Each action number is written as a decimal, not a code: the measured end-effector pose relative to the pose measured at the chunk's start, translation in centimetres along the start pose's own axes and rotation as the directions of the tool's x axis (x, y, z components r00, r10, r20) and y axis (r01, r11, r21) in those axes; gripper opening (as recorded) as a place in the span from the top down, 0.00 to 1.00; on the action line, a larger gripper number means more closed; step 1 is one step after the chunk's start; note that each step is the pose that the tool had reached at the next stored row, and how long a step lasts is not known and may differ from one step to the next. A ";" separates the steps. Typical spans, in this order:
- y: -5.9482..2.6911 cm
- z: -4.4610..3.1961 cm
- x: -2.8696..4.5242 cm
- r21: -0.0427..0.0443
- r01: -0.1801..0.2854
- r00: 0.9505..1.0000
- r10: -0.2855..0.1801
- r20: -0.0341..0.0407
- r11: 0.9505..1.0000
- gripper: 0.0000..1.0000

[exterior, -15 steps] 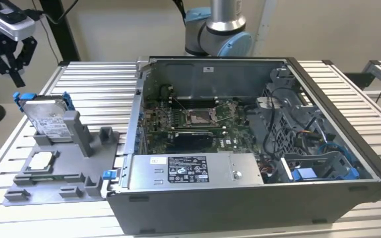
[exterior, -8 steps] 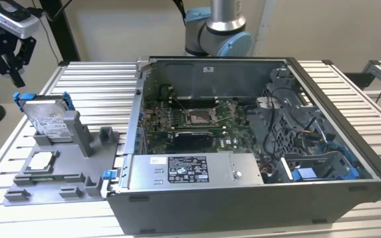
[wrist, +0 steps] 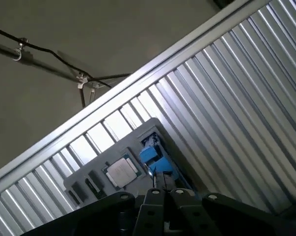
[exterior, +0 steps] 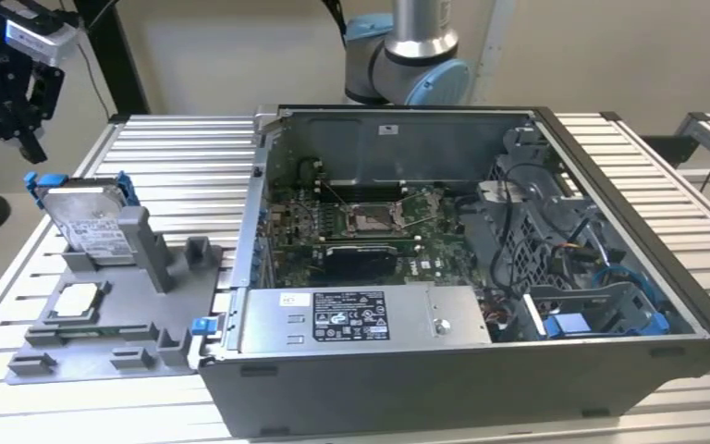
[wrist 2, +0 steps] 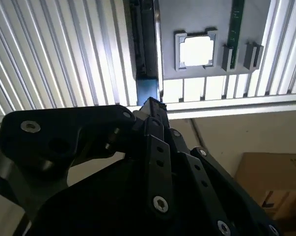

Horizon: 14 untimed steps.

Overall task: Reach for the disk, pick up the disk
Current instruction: 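Pick up the disk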

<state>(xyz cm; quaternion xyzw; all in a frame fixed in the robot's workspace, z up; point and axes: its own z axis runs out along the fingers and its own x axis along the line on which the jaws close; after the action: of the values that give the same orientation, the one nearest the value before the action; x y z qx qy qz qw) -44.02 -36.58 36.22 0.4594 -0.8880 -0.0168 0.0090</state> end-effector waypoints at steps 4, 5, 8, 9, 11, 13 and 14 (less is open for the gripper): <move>0.00 0.00 0.00 0.000 0.076 0.997 -0.076 -0.003 0.997 1.00; 0.00 0.00 0.00 0.000 0.094 0.996 -0.094 -0.003 0.996 1.00; 0.00 0.00 0.00 0.000 0.147 0.989 -0.147 -0.005 0.989 1.00; 0.00 0.00 0.00 0.001 0.166 0.986 -0.166 -0.006 0.986 1.00; 0.00 0.00 0.00 0.002 0.201 0.980 -0.201 -0.007 0.980 1.00; 0.00 0.01 0.00 0.004 0.236 0.972 -0.236 -0.007 0.972 1.00; 0.00 0.00 -0.01 0.005 0.253 0.967 -0.253 -0.007 0.967 1.00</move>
<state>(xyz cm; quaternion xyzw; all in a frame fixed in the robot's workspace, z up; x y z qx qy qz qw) -44.02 -36.57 36.22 0.5691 -0.8221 -0.0138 0.0083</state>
